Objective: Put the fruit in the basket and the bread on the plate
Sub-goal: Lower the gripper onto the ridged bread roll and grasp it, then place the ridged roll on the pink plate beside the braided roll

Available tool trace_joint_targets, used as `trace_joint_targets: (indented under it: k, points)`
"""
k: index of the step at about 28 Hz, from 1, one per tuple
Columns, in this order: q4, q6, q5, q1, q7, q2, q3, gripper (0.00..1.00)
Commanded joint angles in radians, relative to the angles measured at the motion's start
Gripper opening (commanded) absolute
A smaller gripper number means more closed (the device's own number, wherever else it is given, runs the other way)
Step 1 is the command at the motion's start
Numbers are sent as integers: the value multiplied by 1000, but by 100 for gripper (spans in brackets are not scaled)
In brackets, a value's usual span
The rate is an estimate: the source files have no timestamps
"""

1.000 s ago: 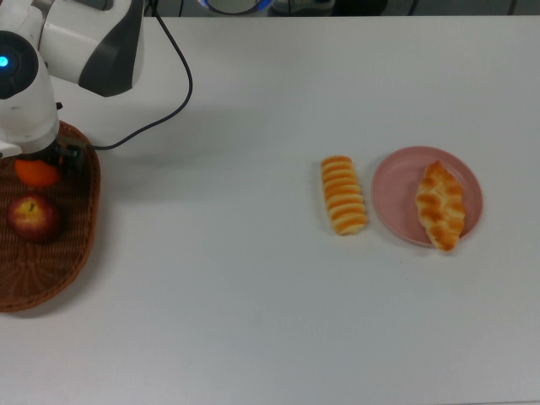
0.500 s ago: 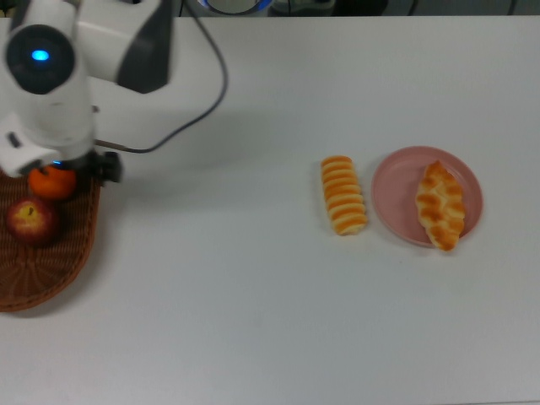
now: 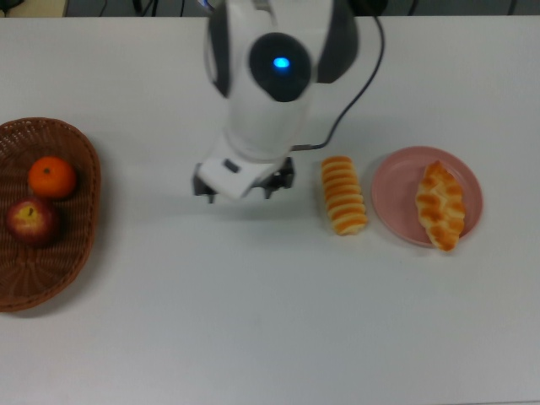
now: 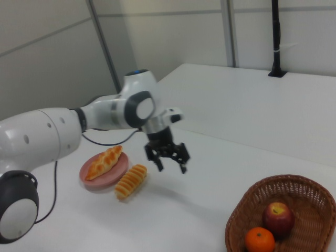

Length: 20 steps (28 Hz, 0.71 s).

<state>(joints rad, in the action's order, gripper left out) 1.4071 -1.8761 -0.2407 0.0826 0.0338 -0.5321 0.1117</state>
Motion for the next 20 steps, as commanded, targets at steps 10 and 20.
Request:
trace_joint_targets:
  k: [10, 20]
  points:
    - [61, -17, 23, 200, 9, -12, -17, 100]
    - [59, -21, 12, 270, 40, -46, -18, 100]
